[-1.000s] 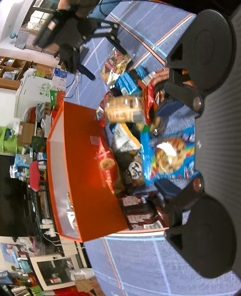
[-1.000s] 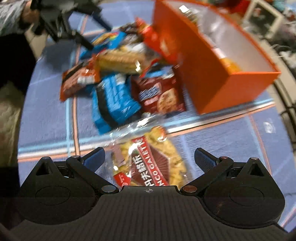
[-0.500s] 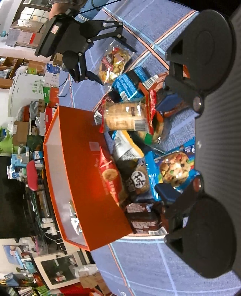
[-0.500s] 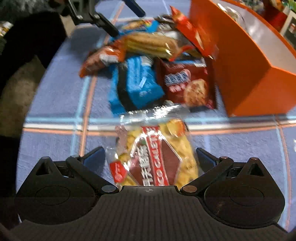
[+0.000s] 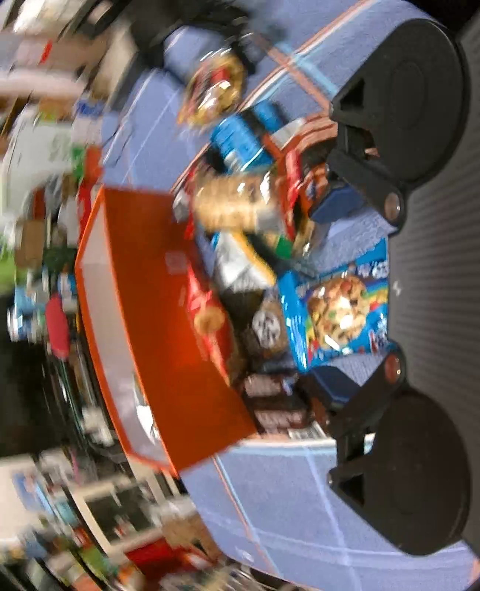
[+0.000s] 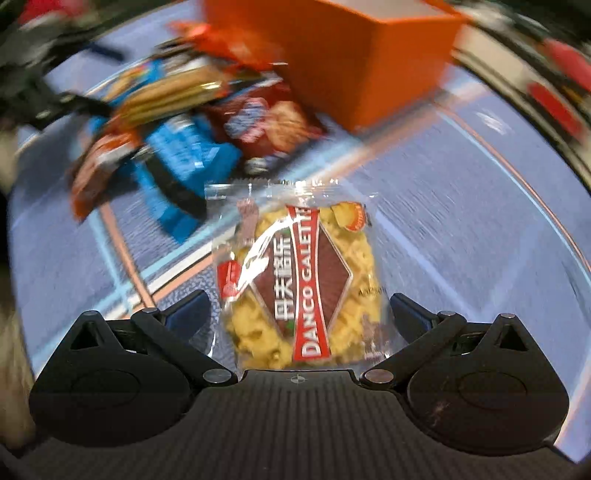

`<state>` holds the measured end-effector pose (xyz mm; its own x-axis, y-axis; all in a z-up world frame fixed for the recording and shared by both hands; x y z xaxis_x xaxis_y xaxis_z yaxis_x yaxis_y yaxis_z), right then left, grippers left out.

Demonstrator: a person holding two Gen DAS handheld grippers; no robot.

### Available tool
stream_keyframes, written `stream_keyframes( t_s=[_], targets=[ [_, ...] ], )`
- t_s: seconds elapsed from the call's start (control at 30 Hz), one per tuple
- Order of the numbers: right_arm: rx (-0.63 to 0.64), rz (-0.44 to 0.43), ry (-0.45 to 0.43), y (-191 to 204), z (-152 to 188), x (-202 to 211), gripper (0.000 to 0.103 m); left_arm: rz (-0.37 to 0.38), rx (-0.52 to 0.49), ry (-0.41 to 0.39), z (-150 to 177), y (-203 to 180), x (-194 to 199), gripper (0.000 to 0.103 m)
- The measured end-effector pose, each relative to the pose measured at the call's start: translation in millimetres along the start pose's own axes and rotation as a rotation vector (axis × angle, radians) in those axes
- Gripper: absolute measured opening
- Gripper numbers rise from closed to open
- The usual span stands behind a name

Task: Organize snacks
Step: 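Lift the blue cookie bag with the left tool while the right tool lifts the Danco Galette bag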

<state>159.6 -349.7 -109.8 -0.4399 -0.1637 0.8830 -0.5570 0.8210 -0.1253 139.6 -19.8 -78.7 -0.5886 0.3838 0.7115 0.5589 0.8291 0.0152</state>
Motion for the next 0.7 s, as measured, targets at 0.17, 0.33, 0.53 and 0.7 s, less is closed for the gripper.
stream_keyframes(
  t_s=[0.17, 0.33, 0.53, 0.7],
  targets=[
    [-0.302, 0.200, -0.036, 37, 26, 18, 0.095, -0.040, 0.177, -0.015, 2, 19, 4, 0.081],
    [-0.435, 0.212, -0.101, 74, 38, 21, 0.095, -0.032, 0.179, 0.013, 12, 19, -10, 0.081],
    [-0.555, 0.271, -0.107, 95, 35, 22, 0.095, -0.027, 0.204, 0.038, 12, 19, -27, 0.081],
    [-0.602, 0.311, -0.097, 102, 31, 21, 0.095, -0.070, 0.207, 0.041, 11, 15, -34, 0.081]
  ],
)
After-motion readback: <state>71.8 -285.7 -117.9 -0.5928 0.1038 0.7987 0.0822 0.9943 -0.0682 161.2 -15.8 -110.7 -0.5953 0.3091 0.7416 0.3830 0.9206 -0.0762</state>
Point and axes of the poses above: each gripper's, at about its wrist camera, not at the fingertips, and x roughly against the way its jaws point, y to its left, z to its underside, the point moved 1 cm from there along -x, roughly the way its jaws point, and after that the axes turned 4 degrees about z, right-handed, at the moved point
